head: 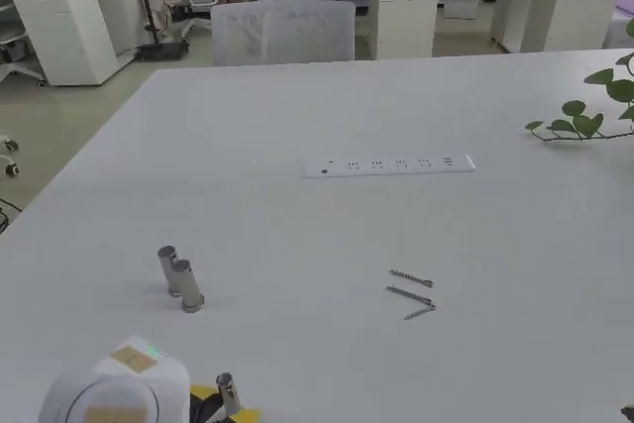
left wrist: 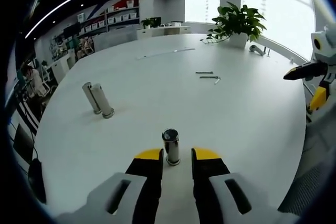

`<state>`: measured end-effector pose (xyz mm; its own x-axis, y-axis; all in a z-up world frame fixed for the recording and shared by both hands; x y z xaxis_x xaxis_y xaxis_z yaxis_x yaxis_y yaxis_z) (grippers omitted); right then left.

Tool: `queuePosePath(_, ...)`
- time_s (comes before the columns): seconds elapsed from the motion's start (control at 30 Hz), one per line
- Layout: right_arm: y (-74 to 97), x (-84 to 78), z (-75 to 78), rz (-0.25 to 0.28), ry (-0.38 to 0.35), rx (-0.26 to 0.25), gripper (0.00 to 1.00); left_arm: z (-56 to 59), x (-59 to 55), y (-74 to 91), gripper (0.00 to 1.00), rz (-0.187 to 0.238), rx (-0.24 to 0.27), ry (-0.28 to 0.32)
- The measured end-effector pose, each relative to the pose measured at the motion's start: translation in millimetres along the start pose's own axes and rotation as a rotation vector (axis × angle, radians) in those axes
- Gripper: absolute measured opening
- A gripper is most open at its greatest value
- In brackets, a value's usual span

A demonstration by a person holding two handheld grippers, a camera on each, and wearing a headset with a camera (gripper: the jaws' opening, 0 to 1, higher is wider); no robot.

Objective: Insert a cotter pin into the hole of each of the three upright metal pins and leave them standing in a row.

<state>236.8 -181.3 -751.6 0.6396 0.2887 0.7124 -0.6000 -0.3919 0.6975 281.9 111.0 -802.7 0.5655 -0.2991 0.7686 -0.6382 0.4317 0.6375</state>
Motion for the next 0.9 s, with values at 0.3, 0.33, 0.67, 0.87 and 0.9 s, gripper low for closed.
queuePosePath(0.3,-2.5,-0.3,-1.1,-0.005,0.004,0.007,0.95,-0.2,-2.0,5.1,0.45,-0.003,-0.034,-0.033)
queuePosePath(0.33,-2.7,-0.1,-1.3,-0.004,0.004,0.008,0.95,-0.3,-2.3,5.7,0.47,-0.002,-0.035,-0.034)
queuePosePath(0.67,-2.9,-0.1,-3.0,-0.009,0.009,0.013,0.95,3.0,-4.1,14.3,0.63,0.025,-0.09,-0.035)
queuePosePath(0.87,-3.5,0.5,-3.8,-0.013,0.014,0.015,0.95,3.6,2.0,17.4,0.82,0.05,-0.118,-0.002)
queuePosePath(0.9,-3.7,0.8,-3.9,-0.013,0.014,0.015,0.95,4.0,3.3,17.9,0.84,0.051,-0.121,0.003)
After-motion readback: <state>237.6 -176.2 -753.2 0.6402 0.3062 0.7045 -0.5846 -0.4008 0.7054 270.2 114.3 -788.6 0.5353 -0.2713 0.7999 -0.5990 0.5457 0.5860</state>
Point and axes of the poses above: the centre of the closed fingertips' face, and the gripper's own axes: y roughly backward along the fingers, z roughly to its right, x roughly out of its top, the point moved 7 cm from there along y, roughly backward along the fingers, and after that the axes turned 5 degrees about -x, right-handed, at the moved point
